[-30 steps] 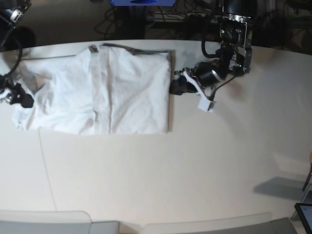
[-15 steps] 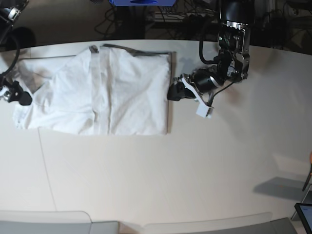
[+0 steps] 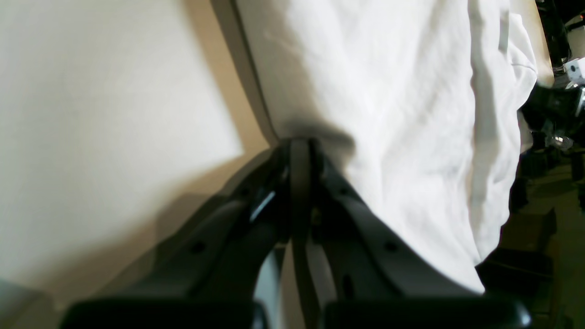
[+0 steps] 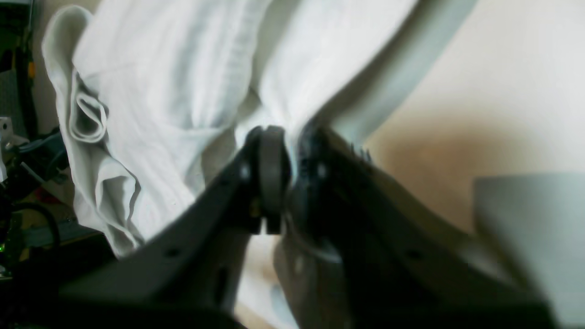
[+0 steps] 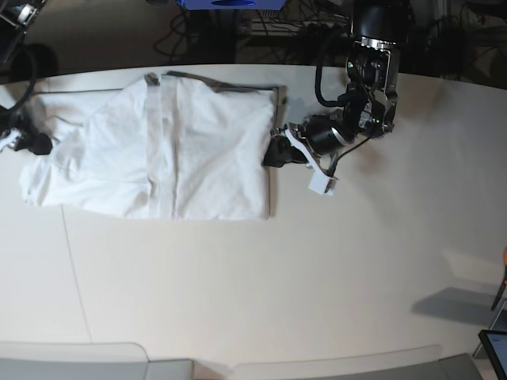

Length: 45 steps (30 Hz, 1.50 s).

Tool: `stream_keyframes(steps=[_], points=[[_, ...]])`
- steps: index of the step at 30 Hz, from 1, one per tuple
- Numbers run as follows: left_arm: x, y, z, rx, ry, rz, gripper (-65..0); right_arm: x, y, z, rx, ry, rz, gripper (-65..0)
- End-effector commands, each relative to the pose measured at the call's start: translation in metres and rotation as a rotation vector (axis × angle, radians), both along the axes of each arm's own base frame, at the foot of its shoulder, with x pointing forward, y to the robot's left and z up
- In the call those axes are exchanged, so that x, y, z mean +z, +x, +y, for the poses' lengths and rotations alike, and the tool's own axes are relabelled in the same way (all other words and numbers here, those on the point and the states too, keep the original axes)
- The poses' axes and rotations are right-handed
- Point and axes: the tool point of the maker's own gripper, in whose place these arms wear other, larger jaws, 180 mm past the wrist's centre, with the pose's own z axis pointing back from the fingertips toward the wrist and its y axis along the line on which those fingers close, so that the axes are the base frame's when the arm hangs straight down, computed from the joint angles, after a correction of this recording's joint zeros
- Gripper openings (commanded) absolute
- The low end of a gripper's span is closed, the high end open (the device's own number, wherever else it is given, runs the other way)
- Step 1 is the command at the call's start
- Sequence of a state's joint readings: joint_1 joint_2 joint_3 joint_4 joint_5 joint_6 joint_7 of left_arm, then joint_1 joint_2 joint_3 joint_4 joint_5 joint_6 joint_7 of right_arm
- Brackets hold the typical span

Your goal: Fold the T-shirt properly

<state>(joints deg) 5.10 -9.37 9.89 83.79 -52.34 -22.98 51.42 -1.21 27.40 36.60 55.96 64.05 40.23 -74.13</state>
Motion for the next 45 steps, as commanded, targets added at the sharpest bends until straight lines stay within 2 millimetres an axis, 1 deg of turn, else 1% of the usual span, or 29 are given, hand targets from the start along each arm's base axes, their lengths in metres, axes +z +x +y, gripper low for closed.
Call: stream_keyframes(steps=[1,5,6,8,9,11,13,16,18,19,23,27,29,33,35,37,44,45], points=[[-0.004,-0.007,-0.004,-0.025,0.01,0.031,-65.0,-0.003,-0.01,-0.007,0.034,-0.04,0.059,-64.7],[-0.004,-0.007,-0.004,-0.024,0.008,0.031,-65.0,0.0,-0.007,-0.01,0.033,-0.051,0.047,-64.7],[-0.004,-0.007,-0.004,-0.024,0.008,0.031,-65.0,0.004,-0.004,-0.011,0.035,-0.064,0.033,-64.9],[-0.002,-0.003,-0.005,-0.026,0.009,0.024,-65.0,0.02,0.006,-0.014,0.05,-0.117,-0.029,-64.9],[-0.001,-0.002,-0.006,-0.027,0.007,0.021,-65.0,0.026,0.007,-0.013,0.063,-0.147,-0.054,-64.9],[-0.001,-0.002,-0.006,-0.027,0.007,0.021,-65.0,0.046,0.015,-0.011,0.092,-0.212,-0.127,-64.9],[-0.001,-0.002,-0.006,-0.027,0.007,0.018,-65.0,0.067,0.022,-0.007,0.089,-0.264,-0.18,-64.9],[-0.001,-0.002,-0.006,-0.027,0.007,0.018,-65.0,0.089,0.028,0.003,0.061,-0.296,-0.228,-64.9],[-0.002,-0.005,-0.011,-0.049,0.008,0.023,-65.0,0.1,0.029,0.006,0.044,-0.313,-0.24,-64.9],[-0.003,-0.008,-0.018,-0.072,0.007,0.026,-65.0,0.106,0.031,0.008,0.03,-0.317,-0.244,-64.9],[0.001,-0.007,-0.033,-0.122,0.003,0.011,-65.0,0.122,0.03,0.015,0.003,-0.335,-0.253,-64.9],[0.005,-0.003,-0.037,-0.126,-0.002,-0.001,-65.0,0.133,0.025,0.027,0.006,-0.349,-0.268,-64.9],[0.009,0.005,-0.037,-0.11,0.002,-0.005,-65.0,0.135,0.023,0.035,0.011,-0.346,-0.276,-65.0],[0.007,0.006,-0.047,-0.106,0.003,0.019,-65.0,0.139,0.019,0.046,0.03,-0.348,-0.275,-65.0],[0.009,0.007,-0.051,-0.11,-0.001,0.016,-65.0,0.147,0.018,0.053,0.056,-0.366,-0.291,-65.0],[0.014,0.009,-0.062,-0.123,-0.019,0.006,-65.0,0.148,0.016,0.058,0.066,-0.364,-0.292,-65.0],[0.017,0.006,-0.077,-0.149,-0.038,0.004,-65.0,0.143,0.011,0.064,0.082,-0.35,-0.271,-65.0],[0.018,0.006,-0.079,-0.147,-0.044,0.003,-65.0,0.141,0.009,0.068,0.094,-0.346,-0.264,-65.0]])
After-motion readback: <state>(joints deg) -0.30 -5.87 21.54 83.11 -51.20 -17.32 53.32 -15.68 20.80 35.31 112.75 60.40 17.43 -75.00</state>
